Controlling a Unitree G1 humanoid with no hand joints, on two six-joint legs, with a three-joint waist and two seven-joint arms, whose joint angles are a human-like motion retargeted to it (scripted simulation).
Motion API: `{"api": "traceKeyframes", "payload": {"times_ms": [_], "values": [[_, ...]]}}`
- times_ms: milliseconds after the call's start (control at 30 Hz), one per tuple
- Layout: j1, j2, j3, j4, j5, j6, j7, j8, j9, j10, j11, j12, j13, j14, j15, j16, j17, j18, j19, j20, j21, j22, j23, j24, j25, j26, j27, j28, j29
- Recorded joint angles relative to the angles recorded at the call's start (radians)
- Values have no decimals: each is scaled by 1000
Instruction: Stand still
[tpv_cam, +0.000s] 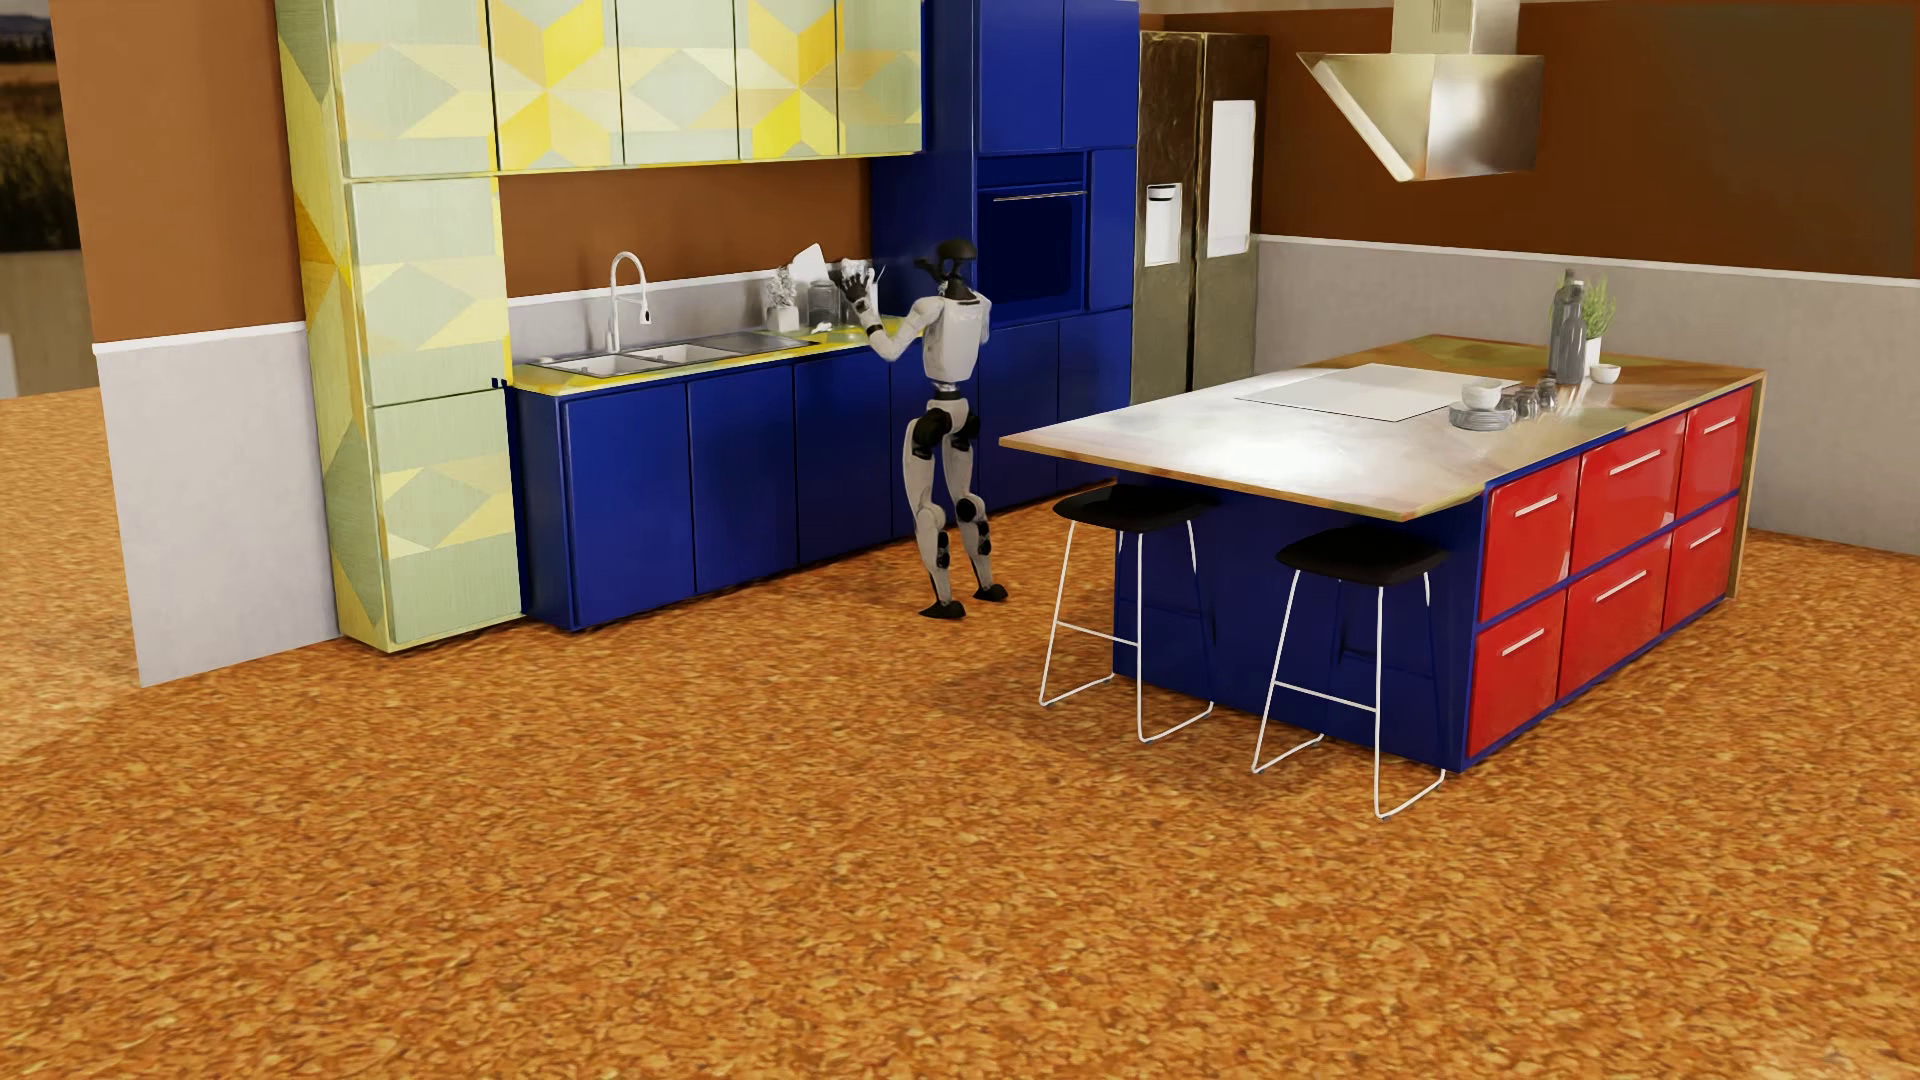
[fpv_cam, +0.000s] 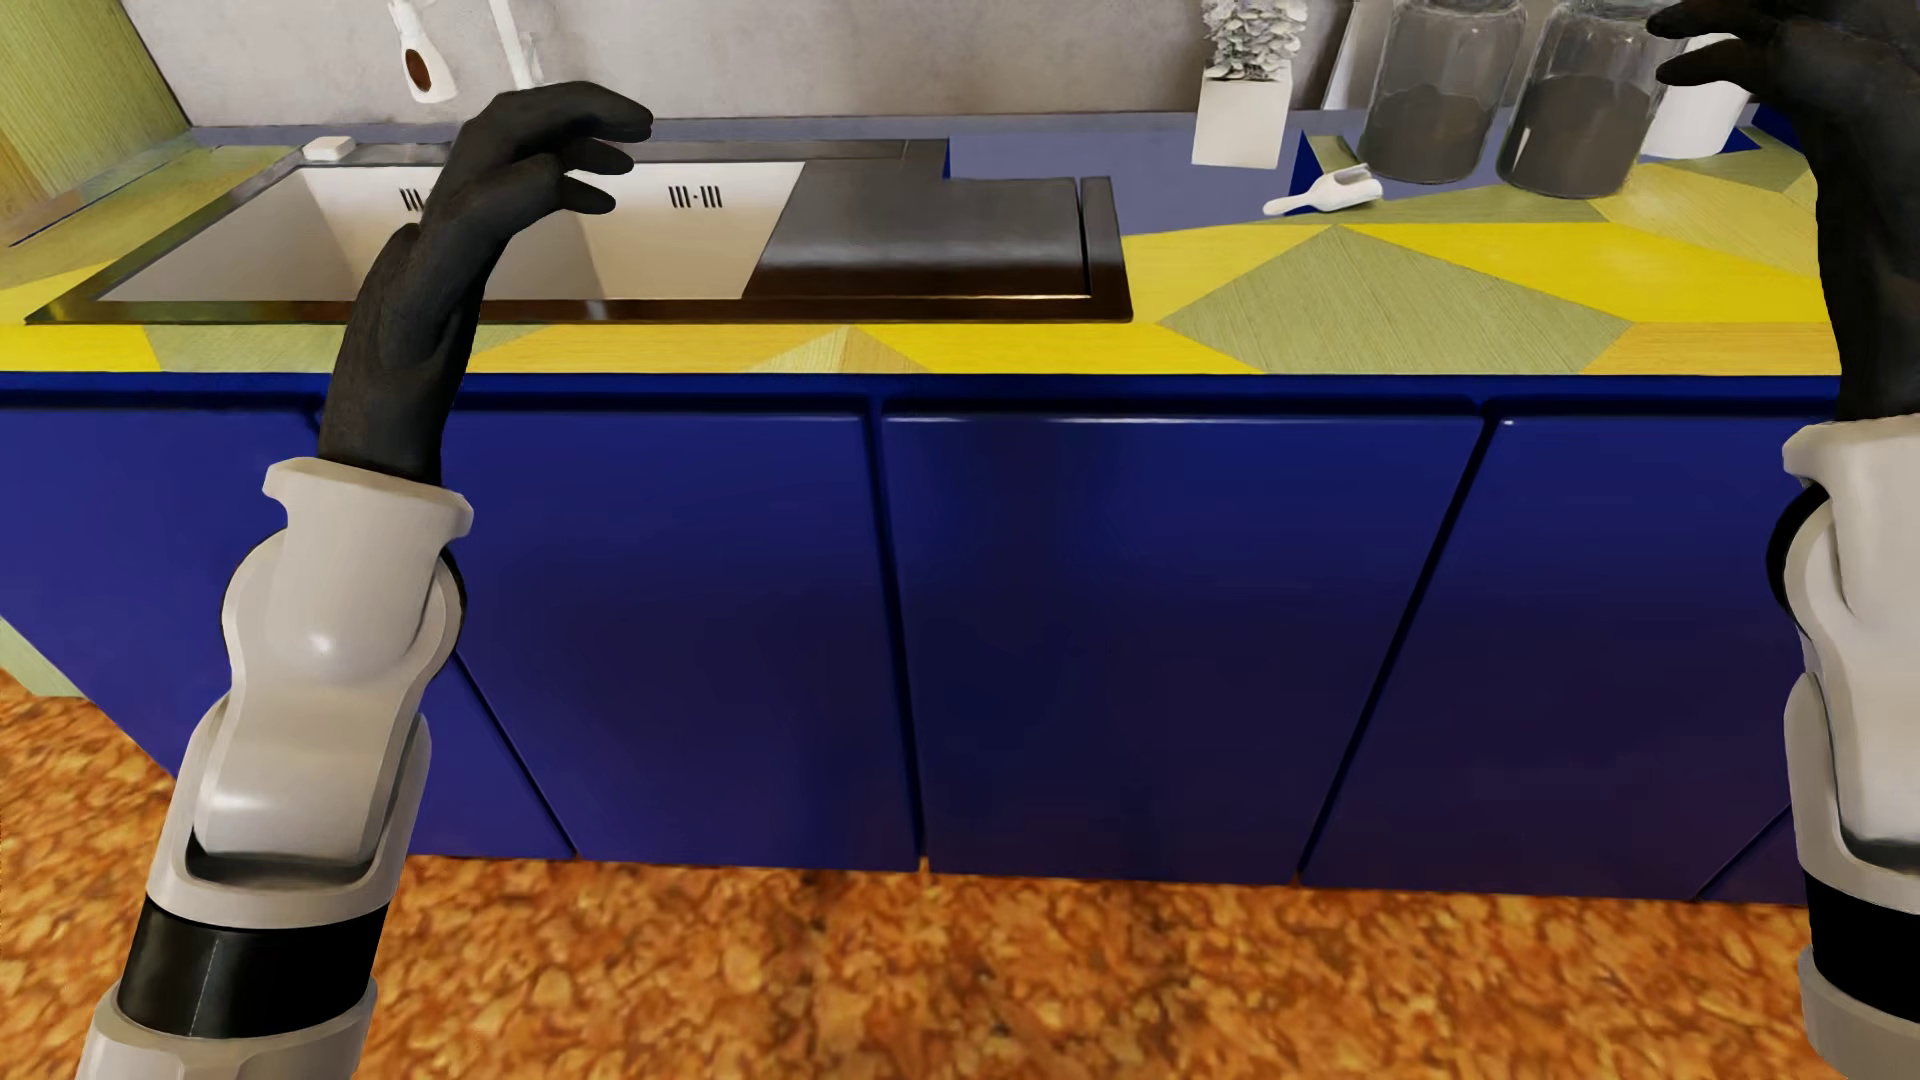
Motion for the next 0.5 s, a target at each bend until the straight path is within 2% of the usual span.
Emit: {"api": "traceKeyframes", "payload": {"times_ms": [233, 367, 500], "values": [[-5, -2, 7, 1, -1, 5, 0, 0, -6, 4, -1, 253, 263, -5, -2, -55, 81, 0, 0, -107, 93, -50, -68, 0, 0, 0, 0, 0, 0], [-5, -4, 6, 3, -2, 8, 0, 0, 0, 1, 0, 340, 339, 4, -8, -82, 94, 0, 0, -157, 171, 28, -75, 0, 0, 0, 0, 0, 0], [-2, -3, 7, 4, -3, -6, 0, 0, 6, -7, 0, 357, 372, 16, -9, -90, 66, 0, 0, -175, 311, 170, 13, 0, 0, 0, 0, 0, 0]]}}
